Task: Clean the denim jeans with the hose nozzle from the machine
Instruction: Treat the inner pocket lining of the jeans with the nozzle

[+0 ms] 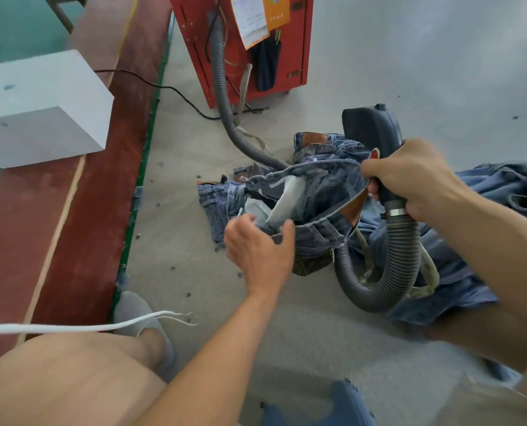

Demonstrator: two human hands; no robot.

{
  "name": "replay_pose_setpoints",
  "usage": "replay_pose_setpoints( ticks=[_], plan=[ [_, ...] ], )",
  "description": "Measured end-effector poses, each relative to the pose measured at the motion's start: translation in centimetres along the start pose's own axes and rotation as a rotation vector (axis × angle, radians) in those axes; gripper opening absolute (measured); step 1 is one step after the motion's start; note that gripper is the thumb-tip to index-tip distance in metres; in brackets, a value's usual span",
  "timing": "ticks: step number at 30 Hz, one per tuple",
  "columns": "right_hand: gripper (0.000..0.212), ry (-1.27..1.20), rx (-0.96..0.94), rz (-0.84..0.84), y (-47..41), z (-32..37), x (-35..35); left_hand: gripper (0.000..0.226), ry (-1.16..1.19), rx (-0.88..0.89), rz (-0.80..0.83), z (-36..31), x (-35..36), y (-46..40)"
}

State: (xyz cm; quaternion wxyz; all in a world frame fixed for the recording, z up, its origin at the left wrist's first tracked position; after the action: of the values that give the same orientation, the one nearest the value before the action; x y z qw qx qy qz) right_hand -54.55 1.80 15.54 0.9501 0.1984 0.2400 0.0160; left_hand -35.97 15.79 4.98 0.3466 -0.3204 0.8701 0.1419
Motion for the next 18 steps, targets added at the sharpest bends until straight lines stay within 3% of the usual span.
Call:
replay_pose_setpoints(
  ticks=[1, 2, 4, 6, 11, 14, 18],
  plan=[
    [0.014, 0.003, 0.015, 0.007, -0.1, 0.2, -0.2, 0.065, -0.041, 0.25, 0.093, -0.4, -0.1, -0.1],
    [0.014, 0.005, 0.025, 0.01, -0.1, 0.3, -0.3, 0.062, -0.031, 0.389, 0.282, -0.6, 0.2, -0.3],
    [0.013, 0.002, 0.032, 0.01, -0.2, 0.5, -0.3, 0.037, -0.04, 0.425, 0.662, -0.7, 0.7, -0.9],
    [0.01, -0.004, 0.036, 0.039, -0.3, 0.6, -0.3, 0.01, 0.096, 0.319, 0.784, -0.9, 0.7, -1.5],
    [0.024, 0.011, -0.081, 0.134, 0.2, 1.3, -1.8, 0.025, 0.58, -0.063, 0.697, -1.8, 0.0, -2.1],
    [0.03, 0.168, -0.228, 0.186, 1.2, 1.2, -3.8, 0.018, 0.686, -0.22, 0.584, -1.9, -0.2, -3.0],
    [0.019, 0.35, -0.387, 0.317, 3.5, 0.7, -5.2, 0.009, 0.79, -0.311, 0.557, -1.3, -0.2, -3.7]
  ],
)
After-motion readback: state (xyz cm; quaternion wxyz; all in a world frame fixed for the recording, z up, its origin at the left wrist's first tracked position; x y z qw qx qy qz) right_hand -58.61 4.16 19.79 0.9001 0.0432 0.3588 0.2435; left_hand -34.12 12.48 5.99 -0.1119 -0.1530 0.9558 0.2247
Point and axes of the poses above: each hand's wrist, its own y-axis away from the middle knuckle, its own x-axis out of the palm, z = x × y, the point moved 2 cm from there along -y, towards the middle knuckle, and after that the axes turned 2 degrees about y, right-handed, at the moved point
